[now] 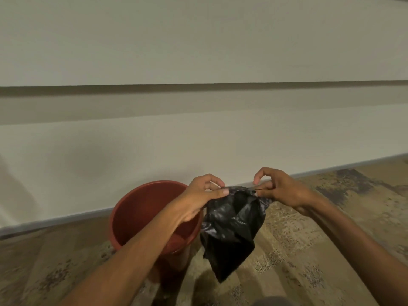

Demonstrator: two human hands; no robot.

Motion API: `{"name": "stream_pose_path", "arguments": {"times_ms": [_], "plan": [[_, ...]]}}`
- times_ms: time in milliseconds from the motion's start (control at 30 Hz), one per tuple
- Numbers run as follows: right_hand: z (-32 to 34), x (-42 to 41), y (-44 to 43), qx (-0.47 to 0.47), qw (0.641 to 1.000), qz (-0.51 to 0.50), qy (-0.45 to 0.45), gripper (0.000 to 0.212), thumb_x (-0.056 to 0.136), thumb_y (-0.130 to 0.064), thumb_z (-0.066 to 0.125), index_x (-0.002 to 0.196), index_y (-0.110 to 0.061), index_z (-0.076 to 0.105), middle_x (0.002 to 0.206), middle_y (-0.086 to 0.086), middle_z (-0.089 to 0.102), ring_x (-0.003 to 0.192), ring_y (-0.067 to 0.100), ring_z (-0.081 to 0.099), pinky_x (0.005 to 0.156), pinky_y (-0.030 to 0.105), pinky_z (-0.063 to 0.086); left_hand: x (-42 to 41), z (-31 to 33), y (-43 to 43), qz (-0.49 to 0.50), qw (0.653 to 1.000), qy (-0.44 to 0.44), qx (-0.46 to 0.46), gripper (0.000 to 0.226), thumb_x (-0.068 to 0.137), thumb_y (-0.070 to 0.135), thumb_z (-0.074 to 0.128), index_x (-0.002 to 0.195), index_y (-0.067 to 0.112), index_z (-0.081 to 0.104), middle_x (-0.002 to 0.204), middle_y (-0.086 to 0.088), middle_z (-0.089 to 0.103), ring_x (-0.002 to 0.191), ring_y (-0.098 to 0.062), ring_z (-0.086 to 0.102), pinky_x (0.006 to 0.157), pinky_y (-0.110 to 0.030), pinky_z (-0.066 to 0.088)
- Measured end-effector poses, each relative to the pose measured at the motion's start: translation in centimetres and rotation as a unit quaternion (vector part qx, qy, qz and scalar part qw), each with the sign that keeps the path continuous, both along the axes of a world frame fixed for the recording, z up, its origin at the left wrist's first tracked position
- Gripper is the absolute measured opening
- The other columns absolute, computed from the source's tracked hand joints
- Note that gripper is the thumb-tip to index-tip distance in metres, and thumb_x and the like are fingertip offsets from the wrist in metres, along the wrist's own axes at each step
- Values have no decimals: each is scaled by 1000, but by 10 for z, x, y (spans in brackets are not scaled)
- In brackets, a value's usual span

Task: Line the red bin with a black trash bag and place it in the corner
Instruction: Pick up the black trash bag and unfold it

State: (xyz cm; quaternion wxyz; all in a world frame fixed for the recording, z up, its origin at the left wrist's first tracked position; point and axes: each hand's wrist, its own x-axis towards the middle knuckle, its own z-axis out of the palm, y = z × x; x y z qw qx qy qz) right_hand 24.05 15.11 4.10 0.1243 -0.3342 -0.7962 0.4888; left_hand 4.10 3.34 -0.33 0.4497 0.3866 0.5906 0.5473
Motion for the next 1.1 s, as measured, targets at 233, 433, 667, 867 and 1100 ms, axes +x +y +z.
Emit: {"name": "stream_pose_path", "arguments": {"times_ms": [233, 433, 667, 867, 1100], "plan": [[14, -13, 8, 259, 958, 62, -110, 29, 92, -2, 52, 79, -19, 71, 90, 0, 71, 85, 15, 65, 74, 26, 52, -12, 8, -23, -142, 979, 143, -35, 22, 81, 13, 72, 94, 23, 57, 82, 5, 60, 69, -3, 58, 79, -22, 47], [-2, -30, -15, 228, 966, 5, -118, 46, 85, -57, 54, 100, -16, 68, 102, 2, 71, 91, 17, 64, 85, 38, 54, 0, 13, -28, -100, 985, 138, -1, 17, 81, 5, 70, 85, 21, 72, 87, 0, 72, 86, -10, 66, 78, -11, 51], [-18, -34, -39, 77, 988, -37, -125, 110, 51, -91, 45, 146, -41, 25, 154, 8, 35, 133, 32, 43, 98, 48, 48, 12, 4, -38, -13, 999, 37, 8, 26, 60, 18, 87, 85, 20, 79, 85, 5, 77, 86, -10, 72, 75, -19, 55], [-31, -41, -50, 14, 994, -35, -102, 77, 83, -40, 67, 147, -35, 24, 150, 10, 39, 129, 31, 47, 94, 44, 50, 12, -1, -44, 86, 981, -175, -4, 17, 75, -4, 72, 87, 7, 77, 84, -11, 76, 81, -21, 74, 66, -25, 57], [-30, -14, -18, 63, 997, -38, -33, 32, 91, -1, 54, 109, -26, 48, 109, 7, 66, 95, 23, 65, 64, 33, 59, -15, 4, -44, 196, 980, 41, -23, 28, 81, -14, 58, 75, 10, 71, 79, -7, 65, 68, -13, 63, 55, -15, 55]]}}
